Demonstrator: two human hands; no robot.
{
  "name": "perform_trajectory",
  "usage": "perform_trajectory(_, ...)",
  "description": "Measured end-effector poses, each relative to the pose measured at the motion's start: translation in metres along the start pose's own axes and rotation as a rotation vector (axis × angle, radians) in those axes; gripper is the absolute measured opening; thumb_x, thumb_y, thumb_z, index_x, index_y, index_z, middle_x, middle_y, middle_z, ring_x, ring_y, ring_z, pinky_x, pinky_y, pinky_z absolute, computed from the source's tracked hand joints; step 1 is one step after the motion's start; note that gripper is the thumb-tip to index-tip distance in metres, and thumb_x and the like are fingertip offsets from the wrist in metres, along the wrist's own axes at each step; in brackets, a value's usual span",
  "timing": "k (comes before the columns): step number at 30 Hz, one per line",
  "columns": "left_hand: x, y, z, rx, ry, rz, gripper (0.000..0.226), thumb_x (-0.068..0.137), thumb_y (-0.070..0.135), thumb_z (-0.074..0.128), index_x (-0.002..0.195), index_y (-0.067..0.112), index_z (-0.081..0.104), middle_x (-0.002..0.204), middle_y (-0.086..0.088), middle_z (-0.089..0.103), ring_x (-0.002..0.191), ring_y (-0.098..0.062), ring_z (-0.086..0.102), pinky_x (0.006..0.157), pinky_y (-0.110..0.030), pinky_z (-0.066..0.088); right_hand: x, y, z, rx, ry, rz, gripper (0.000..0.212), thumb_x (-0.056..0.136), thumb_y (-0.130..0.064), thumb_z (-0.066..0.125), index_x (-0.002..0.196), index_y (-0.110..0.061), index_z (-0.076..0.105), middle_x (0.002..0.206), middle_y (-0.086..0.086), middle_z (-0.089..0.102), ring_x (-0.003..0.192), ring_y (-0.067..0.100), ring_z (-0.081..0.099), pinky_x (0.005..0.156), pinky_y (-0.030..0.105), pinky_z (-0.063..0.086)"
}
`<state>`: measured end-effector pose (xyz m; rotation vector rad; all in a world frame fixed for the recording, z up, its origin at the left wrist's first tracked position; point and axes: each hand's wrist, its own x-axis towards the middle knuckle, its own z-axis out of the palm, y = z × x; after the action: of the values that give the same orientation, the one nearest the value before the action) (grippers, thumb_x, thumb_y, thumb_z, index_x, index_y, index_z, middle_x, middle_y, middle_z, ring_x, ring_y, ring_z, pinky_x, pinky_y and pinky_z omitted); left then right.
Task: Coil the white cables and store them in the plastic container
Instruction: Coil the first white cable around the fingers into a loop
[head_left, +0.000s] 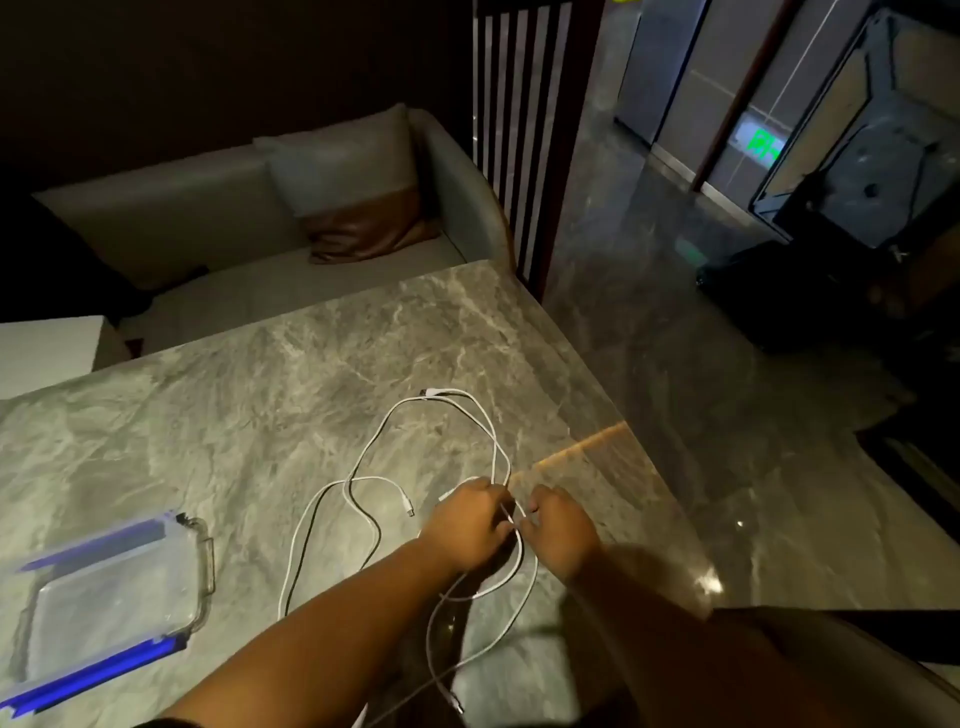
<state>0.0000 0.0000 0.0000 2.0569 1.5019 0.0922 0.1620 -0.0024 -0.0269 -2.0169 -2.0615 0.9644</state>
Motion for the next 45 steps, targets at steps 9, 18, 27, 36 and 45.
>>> perform_trajectory(9,0.031,0.01,0.005,-0.304,-0.025,-0.157,0.028,0.088,0.017,0.063,0.116,0.014,0.069,0.101,-0.007,0.075,0.092,-0.025,0.071,0.084,-0.037,0.056,0.015,0.007,0.01,-0.083,0.011,0.092,0.018,0.092,-0.03,0.054,0.101,-0.015,0.06,0.104,0.008,0.061,0.098,0.028,0.062,0.082,0.034,0.047)
perform_trajectory(18,0.032,0.009,0.019,-0.333,-0.002,-0.193,0.023,0.088,0.015,0.064,0.109,0.009,0.071,0.089,-0.008,0.077,0.089,-0.023,0.071,0.083,-0.031,0.053,0.012,0.017,0.015,-0.086,0.068,0.013,0.025,0.085,-0.031,0.047,0.088,-0.012,0.062,0.09,0.007,0.062,0.083,0.027,0.062,0.074,0.037,0.049)
perform_trajectory(27,0.025,-0.007,0.017,-0.402,-0.038,-0.265,0.026,0.088,0.022,0.07,0.114,0.016,0.07,0.086,-0.005,0.076,0.082,-0.019,0.072,0.08,-0.027,0.053,0.001,0.015,-0.007,0.344,-0.016,0.228,0.013,0.078,-0.024,0.059,0.067,-0.02,0.053,0.063,0.005,0.065,0.063,0.027,0.069,0.064,0.038,0.057)
perform_trajectory(36,0.001,-0.015,0.007,-0.494,-0.036,-0.232,0.015,0.082,0.024,0.075,0.078,0.012,0.068,0.066,-0.001,0.067,0.06,-0.014,0.062,0.069,-0.036,0.054,-0.011,0.002,-0.04,0.326,-0.007,0.083,0.036,0.081,-0.016,0.062,0.054,-0.025,0.04,0.051,-0.008,0.046,0.047,0.003,0.044,0.05,0.018,0.034)
perform_trajectory(45,-0.012,-0.012,-0.019,-0.553,0.043,-0.196,0.038,0.085,0.041,0.073,0.056,0.021,0.058,0.05,0.008,0.049,0.046,-0.001,0.045,0.051,-0.014,0.032,-0.016,-0.036,-0.082,0.42,0.056,0.013,0.026,0.079,-0.015,0.073,0.067,-0.02,0.051,0.06,-0.005,0.05,0.059,0.012,0.047,0.056,0.027,0.034)
